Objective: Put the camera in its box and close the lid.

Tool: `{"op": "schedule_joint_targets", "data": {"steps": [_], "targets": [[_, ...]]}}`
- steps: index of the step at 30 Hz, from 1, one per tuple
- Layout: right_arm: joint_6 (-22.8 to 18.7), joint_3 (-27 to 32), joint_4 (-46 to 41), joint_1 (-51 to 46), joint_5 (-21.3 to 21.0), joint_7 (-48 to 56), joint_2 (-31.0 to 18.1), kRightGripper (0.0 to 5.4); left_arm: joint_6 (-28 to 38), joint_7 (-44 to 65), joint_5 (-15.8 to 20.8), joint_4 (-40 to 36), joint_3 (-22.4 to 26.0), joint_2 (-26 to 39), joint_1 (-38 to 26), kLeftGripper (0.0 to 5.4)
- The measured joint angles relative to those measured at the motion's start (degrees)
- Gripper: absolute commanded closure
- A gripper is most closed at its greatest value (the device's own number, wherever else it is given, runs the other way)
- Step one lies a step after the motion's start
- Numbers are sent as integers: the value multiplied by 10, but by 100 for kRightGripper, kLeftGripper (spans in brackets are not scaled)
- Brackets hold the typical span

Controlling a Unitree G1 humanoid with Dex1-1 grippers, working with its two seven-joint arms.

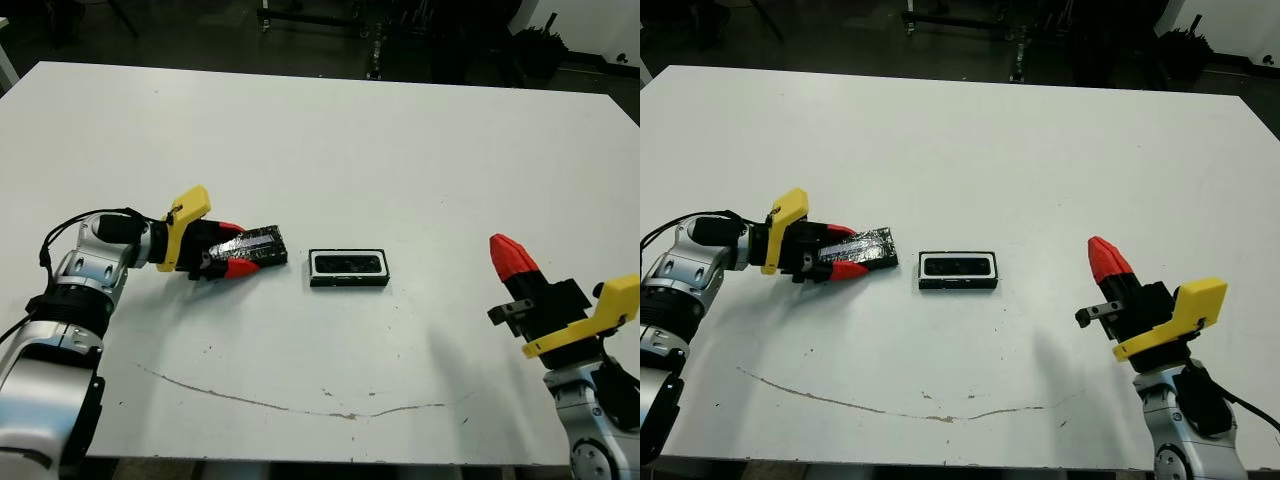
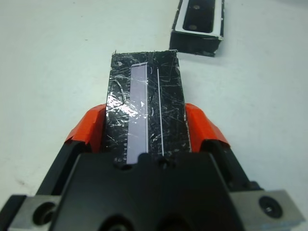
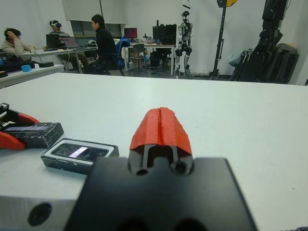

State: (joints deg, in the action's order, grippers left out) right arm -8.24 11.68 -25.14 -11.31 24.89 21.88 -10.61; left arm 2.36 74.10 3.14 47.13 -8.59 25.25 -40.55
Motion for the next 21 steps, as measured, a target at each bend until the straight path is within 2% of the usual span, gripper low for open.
{"op": "schedule_joint_targets", "data": {"steps": [4, 14, 21], "targets": [[0, 0, -2, 0, 0, -7, -1, 540, -3, -14, 3, -12, 5, 0, 0, 225], [0, -1, -2, 0, 7, -7, -4, 540, -51, -10, 74, -39, 43, -30, -16, 225], [0, -3, -2, -1, 10, -7, -4, 540, -51, -12, 76, -11, 32, -86, -31, 225]]}}
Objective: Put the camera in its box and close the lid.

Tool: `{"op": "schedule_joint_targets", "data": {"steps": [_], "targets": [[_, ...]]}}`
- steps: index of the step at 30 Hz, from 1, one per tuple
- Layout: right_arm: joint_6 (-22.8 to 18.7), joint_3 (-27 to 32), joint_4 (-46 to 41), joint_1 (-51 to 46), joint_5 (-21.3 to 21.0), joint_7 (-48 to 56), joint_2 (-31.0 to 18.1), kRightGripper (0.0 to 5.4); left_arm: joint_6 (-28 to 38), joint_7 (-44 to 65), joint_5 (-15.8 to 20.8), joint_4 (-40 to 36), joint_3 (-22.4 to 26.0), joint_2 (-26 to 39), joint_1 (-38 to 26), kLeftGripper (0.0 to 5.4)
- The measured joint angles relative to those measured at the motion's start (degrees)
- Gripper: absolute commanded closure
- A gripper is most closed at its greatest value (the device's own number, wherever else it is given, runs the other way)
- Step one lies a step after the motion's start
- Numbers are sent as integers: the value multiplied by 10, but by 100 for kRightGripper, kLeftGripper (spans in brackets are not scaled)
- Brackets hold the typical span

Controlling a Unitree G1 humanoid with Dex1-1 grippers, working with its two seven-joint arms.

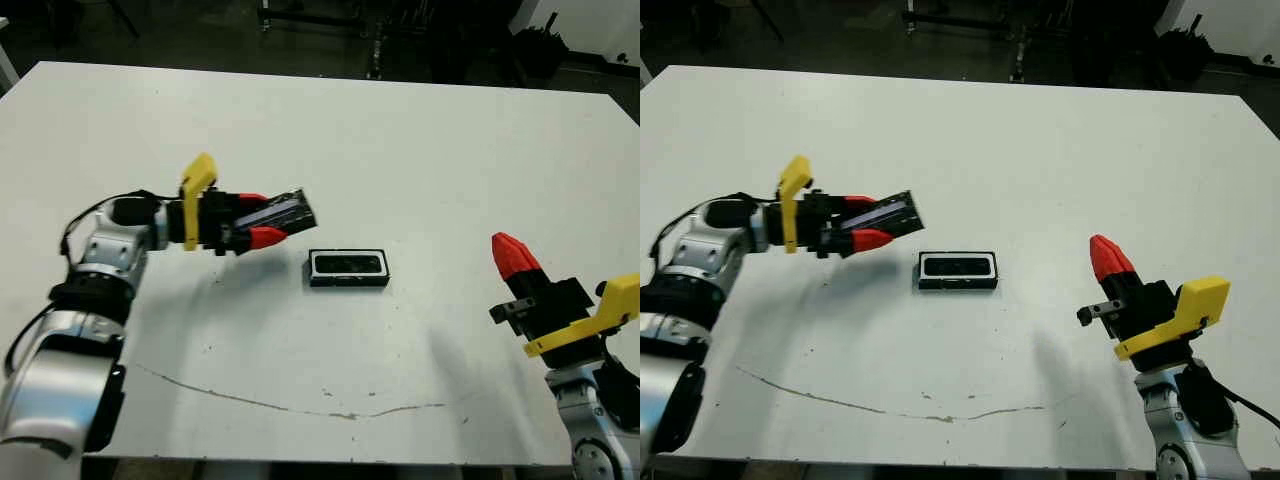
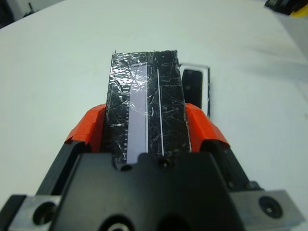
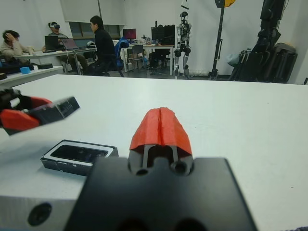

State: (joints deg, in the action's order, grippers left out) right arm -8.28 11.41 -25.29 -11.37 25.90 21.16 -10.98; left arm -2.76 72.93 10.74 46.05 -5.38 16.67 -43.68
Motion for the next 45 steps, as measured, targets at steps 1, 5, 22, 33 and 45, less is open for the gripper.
{"op": "schedule_joint_targets", "data": {"steps": [1, 5, 22, 33, 45], "targets": [[0, 0, 0, 0, 1, 0, 0, 540, 3, 0, -1, 7, -2, -8, 0, 225], [0, 1, 0, -2, 1, 0, -1, 540, 0, 0, -10, 33, -12, -25, 0, 225], [0, 2, 4, -6, 1, 0, -1, 540, -8, 8, -23, 47, -30, -36, 0, 225], [1, 1, 4, -7, -1, 0, -1, 540, -28, 44, -4, 41, -30, -51, 4, 225], [0, 2, 2, -8, 0, -3, -1, 540, -5, 43, -22, 50, -48, -57, -4, 225]]}}
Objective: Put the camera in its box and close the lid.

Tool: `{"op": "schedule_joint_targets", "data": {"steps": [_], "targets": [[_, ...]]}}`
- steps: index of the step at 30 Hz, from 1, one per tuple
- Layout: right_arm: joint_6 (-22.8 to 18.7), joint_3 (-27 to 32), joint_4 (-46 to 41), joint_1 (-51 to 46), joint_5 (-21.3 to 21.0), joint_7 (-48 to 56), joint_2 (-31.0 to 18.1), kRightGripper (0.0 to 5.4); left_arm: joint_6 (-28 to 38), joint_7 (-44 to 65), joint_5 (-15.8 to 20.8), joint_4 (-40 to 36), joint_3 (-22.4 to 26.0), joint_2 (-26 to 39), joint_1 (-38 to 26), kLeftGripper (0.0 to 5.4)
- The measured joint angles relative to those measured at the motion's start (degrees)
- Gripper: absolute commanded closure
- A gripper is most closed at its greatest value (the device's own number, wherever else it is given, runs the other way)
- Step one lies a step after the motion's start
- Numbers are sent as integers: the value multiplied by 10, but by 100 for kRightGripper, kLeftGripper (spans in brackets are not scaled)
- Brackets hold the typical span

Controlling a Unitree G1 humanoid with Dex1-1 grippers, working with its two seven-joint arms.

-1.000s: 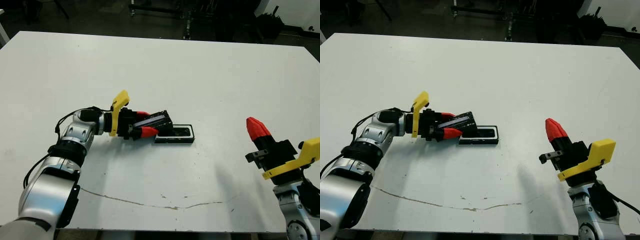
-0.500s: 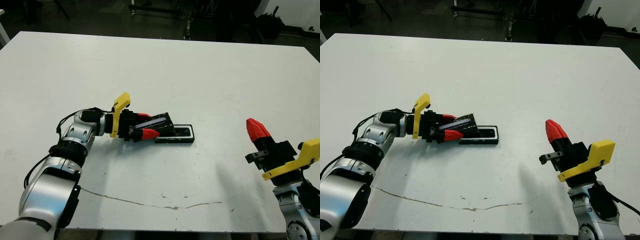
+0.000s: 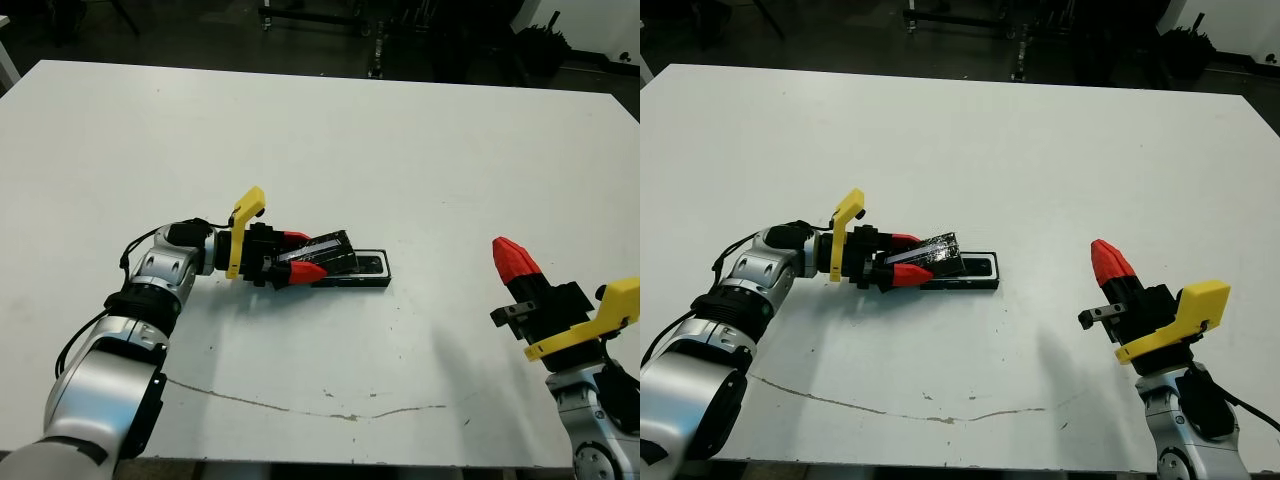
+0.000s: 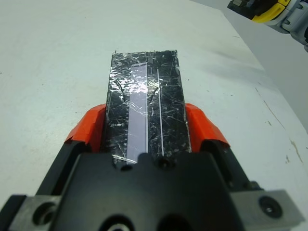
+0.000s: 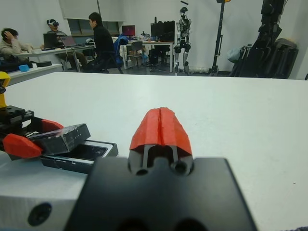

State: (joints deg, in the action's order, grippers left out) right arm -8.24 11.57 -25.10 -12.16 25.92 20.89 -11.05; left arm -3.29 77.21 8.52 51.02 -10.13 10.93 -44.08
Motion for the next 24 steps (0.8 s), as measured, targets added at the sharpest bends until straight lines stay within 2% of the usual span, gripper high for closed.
{"op": "schedule_joint_targets", "data": {"steps": [11, 17, 24], "targets": [[-1, 4, -6, -5, 1, -4, 0, 540, 81, -33, -42, 60, -39, -34, -36, 225], [-1, 6, -7, -5, 5, -5, 0, 540, 76, -38, -59, 76, -57, -46, -56, 226], [-1, 7, -8, -8, 6, -8, 0, 540, 78, -38, -54, 87, -54, -53, -58, 226]]}}
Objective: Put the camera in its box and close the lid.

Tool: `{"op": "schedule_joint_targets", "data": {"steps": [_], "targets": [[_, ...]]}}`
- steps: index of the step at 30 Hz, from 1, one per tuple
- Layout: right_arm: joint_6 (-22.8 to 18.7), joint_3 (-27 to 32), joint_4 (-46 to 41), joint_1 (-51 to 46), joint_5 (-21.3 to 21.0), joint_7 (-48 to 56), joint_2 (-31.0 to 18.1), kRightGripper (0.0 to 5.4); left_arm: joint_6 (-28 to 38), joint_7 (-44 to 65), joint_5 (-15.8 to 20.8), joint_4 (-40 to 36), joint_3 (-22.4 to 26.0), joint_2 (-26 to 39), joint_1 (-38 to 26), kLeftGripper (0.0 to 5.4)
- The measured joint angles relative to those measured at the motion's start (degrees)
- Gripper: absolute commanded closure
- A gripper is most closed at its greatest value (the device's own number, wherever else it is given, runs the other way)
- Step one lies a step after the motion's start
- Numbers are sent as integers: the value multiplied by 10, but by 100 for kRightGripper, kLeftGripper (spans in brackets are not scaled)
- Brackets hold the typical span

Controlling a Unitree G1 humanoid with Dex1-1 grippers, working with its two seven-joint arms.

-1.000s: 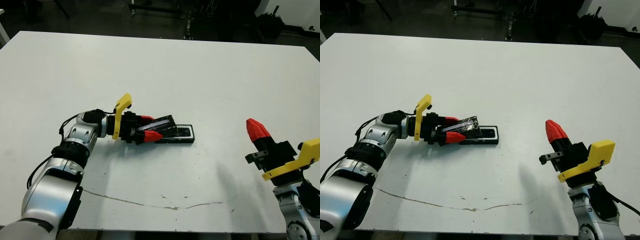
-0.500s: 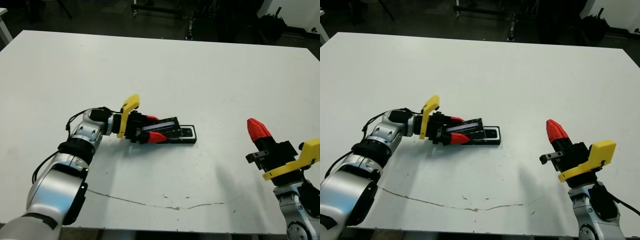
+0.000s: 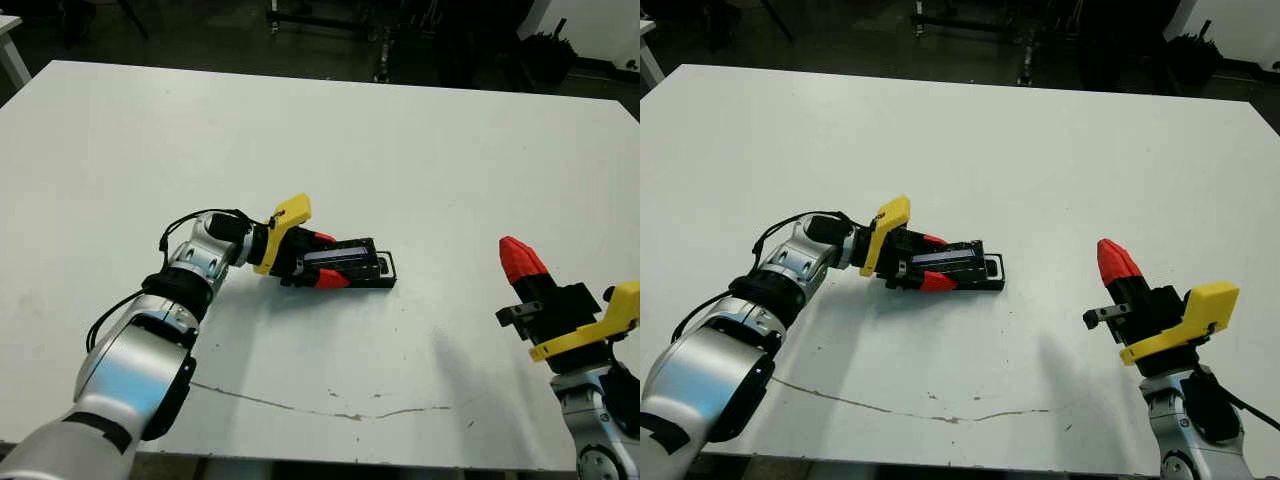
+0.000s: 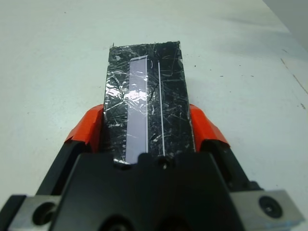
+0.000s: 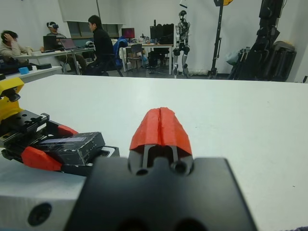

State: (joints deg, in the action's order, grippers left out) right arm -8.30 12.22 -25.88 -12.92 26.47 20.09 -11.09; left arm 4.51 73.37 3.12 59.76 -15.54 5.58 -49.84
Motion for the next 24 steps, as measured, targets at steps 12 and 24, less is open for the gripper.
{"op": "schedule_joint_targets", "data": {"steps": [12, 24], "targets": [[-5, 0, -3, -2, 3, -5, 0, 540, -5, 0, 10, 24, 15, -14, -4, 225], [-5, 3, -3, -2, 4, -5, -2, 540, 11, -6, 7, 53, 16, -25, -17, 225]]}}
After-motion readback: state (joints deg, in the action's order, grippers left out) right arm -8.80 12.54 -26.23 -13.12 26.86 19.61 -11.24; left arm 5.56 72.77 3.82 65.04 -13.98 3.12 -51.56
